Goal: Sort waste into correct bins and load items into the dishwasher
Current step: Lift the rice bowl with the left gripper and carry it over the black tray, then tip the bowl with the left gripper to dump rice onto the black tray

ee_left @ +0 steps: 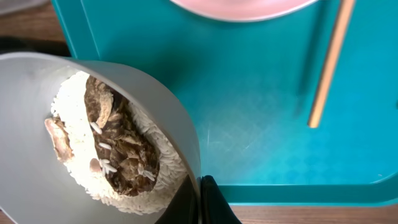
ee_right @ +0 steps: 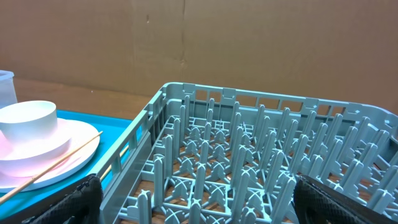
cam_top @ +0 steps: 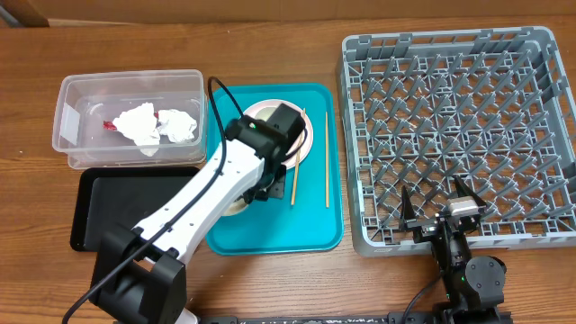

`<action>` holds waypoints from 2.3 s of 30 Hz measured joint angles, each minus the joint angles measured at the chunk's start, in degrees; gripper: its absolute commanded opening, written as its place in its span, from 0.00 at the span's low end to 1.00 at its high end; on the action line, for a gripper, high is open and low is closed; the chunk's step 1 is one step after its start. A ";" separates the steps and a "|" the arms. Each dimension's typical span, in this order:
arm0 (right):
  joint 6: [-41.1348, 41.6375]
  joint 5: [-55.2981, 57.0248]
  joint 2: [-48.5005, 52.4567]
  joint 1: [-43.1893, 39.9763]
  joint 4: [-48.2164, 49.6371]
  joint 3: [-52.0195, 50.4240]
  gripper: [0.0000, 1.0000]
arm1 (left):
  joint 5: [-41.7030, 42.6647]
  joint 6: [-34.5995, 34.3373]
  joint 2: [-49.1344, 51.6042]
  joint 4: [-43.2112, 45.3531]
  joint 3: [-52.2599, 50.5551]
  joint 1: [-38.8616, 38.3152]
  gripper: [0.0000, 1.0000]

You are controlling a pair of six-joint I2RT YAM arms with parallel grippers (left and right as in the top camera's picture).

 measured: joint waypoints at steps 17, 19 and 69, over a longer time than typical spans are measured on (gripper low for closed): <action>-0.02 -0.02 0.00 0.00 0.00 0.00 1.00 | 20.26 10.34 -6.99 2.64 1.42 33.79 0.04; 0.00 -0.02 0.00 0.00 0.00 0.00 1.00 | 23.08 10.54 -7.78 5.14 0.66 37.46 0.04; -0.02 0.00 0.00 0.00 0.00 0.00 1.00 | 76.02 25.90 -8.20 21.00 -23.52 75.32 0.04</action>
